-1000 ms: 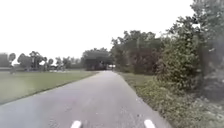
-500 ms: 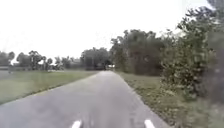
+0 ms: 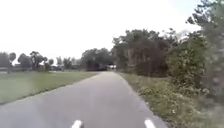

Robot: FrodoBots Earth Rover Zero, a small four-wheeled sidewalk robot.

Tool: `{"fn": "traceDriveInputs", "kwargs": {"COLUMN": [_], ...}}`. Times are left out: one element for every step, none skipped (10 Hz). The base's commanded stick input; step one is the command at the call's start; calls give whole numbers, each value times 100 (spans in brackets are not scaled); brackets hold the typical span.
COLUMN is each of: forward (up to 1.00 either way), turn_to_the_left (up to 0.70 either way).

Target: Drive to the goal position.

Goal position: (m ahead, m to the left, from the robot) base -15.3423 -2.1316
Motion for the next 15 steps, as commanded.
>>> {"fn": "traceDriveInputs", "kwargs": {"forward": [82,82,82,82,82,82,82,82,82,82,82,82,82,82,82], "turn_to_the_left": [20,0,0,0,0,0,0,0,0,0,0,0,0,0,0]}}
